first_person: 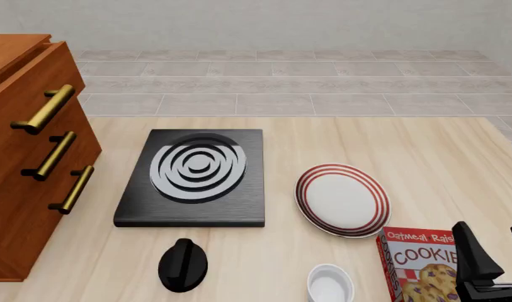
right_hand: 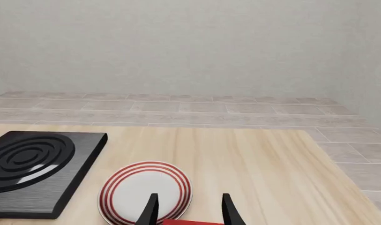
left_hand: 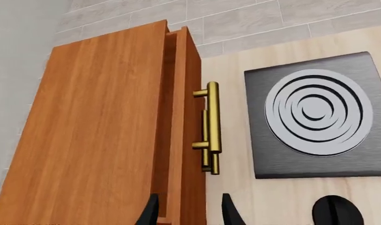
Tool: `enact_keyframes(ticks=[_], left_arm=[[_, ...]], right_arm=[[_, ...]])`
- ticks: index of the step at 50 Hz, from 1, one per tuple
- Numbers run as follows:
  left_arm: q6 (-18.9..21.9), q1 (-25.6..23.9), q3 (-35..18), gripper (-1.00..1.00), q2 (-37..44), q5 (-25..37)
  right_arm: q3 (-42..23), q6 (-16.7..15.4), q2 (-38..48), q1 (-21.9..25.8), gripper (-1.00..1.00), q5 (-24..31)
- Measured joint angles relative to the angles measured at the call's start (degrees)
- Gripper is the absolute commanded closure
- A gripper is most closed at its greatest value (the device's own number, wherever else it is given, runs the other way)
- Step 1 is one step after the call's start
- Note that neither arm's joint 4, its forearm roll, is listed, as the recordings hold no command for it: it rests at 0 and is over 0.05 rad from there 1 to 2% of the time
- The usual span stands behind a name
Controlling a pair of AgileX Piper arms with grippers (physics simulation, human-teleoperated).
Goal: Pick the akita bowl in the top layer of the wooden cabinet and place it on the plate.
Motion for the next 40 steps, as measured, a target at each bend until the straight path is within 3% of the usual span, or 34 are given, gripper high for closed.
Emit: enact_keyframes(ticks=[16, 40], left_arm=[[2.3, 1.4, 2.1, -1.0, -0.1, -1.4], [1.3, 1.1, 7.4, -1.0, -1.4, -3.5]], right_arm=[[0.0, -0.1, -0.1, -0.1, -1.0, 0.2], [0.0, -0.1, 0.2, -0.2, -1.0, -0.1]])
